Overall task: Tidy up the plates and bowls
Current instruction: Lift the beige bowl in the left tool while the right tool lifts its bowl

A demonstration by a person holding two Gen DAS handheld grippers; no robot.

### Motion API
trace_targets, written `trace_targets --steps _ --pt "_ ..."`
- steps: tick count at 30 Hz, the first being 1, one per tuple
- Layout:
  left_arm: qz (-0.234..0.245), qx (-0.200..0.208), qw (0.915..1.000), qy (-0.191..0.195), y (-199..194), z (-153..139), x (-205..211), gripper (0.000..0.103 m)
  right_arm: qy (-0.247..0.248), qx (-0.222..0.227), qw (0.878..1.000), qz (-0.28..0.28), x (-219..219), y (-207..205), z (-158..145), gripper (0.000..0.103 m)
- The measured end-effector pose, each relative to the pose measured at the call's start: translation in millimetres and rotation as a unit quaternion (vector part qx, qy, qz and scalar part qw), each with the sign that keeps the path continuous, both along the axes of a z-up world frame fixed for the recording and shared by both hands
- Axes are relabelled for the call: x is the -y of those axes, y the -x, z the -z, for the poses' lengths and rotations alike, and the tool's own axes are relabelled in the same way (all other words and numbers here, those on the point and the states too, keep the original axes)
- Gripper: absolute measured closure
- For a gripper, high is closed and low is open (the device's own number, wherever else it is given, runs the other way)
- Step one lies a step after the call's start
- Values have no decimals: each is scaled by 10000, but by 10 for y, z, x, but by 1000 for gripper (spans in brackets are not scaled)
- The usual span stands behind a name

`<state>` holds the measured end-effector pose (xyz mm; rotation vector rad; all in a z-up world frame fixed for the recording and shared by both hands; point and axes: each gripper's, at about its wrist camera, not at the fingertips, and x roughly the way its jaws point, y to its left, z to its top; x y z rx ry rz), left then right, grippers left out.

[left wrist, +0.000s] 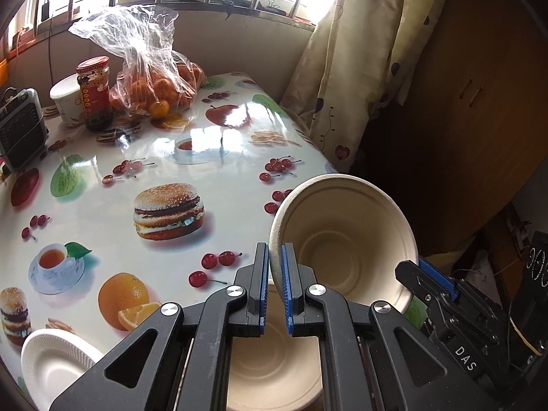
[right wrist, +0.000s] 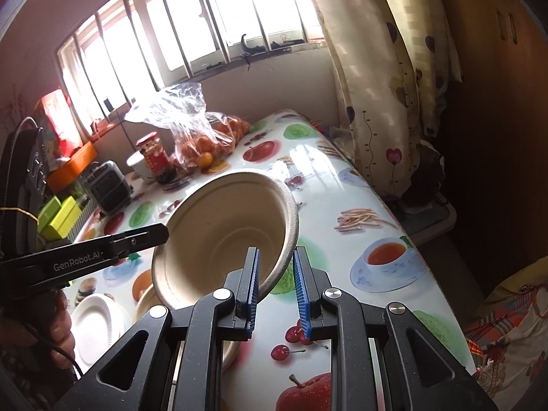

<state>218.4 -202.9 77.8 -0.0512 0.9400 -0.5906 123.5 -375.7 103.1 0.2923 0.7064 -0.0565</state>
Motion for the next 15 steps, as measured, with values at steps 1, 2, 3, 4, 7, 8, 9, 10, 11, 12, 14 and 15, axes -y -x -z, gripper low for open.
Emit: trace_targets --steps 1,2,3,4,7,8,9,10,11,12,14,15 --pt "-18 3 10000 10 13 -7 -25 95 1 9 10000 -19 -22 9 -7 83" --pt "-29 14 10000 20 27 -17 -49 95 7 13 10000 -37 -43 15 -11 83" --pt "-32 30 10000 22 42 -23 -65 95 6 20 10000 -48 -60 18 -15 83" --pt "-46 33 10000 29 57 -26 -89 95 -1 26 10000 -60 -75 21 -19 83" --pt "-69 48 10000 37 98 -29 -156 95 -2 36 10000 -88 -130 36 -22 83" --pt "-86 44 9999 42 112 -24 -182 95 -7 39 9999 -105 -147 44 -24 83" --pt "-94 48 9999 41 128 -23 -201 95 0 41 9999 -116 -168 51 -25 83" --pt "-108 45 9999 45 141 -18 -226 95 3 45 9999 -130 -193 61 -27 83" --pt "-122 36 9999 54 149 -12 -249 95 -3 52 9999 -143 -213 71 -28 83" --pt "-130 33 9999 57 160 -7 -269 95 -1 59 9999 -154 -232 83 -30 83" --pt "-148 26 9999 60 180 4 -308 95 -5 61 9998 -176 -261 99 -28 83" --pt "-152 24 9999 52 190 8 -321 95 -6 62 9998 -184 -276 109 -24 83"
